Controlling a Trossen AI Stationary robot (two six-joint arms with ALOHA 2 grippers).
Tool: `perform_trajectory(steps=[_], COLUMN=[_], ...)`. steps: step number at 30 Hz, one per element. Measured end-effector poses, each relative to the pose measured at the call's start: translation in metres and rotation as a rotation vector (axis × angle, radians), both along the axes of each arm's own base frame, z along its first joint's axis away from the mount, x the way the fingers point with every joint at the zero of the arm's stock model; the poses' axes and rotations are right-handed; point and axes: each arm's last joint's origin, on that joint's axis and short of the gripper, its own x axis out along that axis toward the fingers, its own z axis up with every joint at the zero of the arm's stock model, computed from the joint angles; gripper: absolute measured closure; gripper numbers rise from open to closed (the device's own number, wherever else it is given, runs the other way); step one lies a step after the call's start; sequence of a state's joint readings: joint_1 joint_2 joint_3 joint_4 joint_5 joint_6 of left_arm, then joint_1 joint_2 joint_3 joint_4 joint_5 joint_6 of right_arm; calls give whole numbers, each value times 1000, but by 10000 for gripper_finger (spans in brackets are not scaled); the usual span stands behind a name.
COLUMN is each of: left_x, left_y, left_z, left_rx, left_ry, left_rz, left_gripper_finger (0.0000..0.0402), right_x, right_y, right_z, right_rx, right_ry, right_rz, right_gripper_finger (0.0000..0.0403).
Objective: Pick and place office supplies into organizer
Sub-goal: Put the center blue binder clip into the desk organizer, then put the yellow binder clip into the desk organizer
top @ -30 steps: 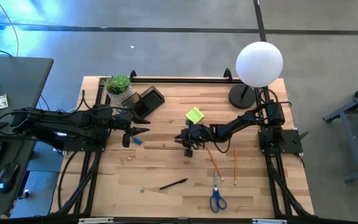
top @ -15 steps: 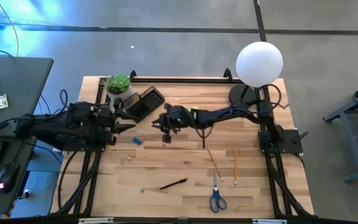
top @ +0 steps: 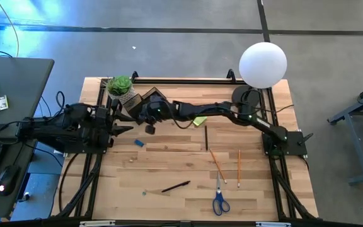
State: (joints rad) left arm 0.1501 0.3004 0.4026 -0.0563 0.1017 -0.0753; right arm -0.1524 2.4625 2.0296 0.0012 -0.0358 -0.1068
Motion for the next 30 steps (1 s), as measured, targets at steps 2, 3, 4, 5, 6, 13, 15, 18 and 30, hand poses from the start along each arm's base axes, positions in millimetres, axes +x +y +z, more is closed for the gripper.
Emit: perform_trajectory(steps=[2,3,4,5,6,13,15,18,30], left_x=[0,0,0,0,0,0,0,0,0], left_y=[0,0,0,0,0,0,0,0,0], left_z=[0,0,0,0,0,0,0,0,-4], left_rx=[0,0,0,0,0,0,0,0,-7], left_ry=[0,0,0,0,-1,-2,-2,-2,38], left_rz=[-2,-4,-6,-9,-12,-13,-13,-13,-11], left_gripper_finger=[268,268,268,268,268,268,268,268,268], right_x=[4,5,5,5,4,3,3,4,-15], right_y=[-5,-8,-10,-12,-14,-23,-24,-25,-2], right_z=[-2,-2,-3,-4,-4,-4,-3,-2,7], right_rx=[19,19,21,24,29,37,19,1,-13], right_ry=[10,5,12,17,19,8,-3,-13,267], right_rz=[-17,-21,-25,-29,-36,-92,-124,-146,-77], right_gripper_finger=[340,340,339,338,336,308,299,288,267])
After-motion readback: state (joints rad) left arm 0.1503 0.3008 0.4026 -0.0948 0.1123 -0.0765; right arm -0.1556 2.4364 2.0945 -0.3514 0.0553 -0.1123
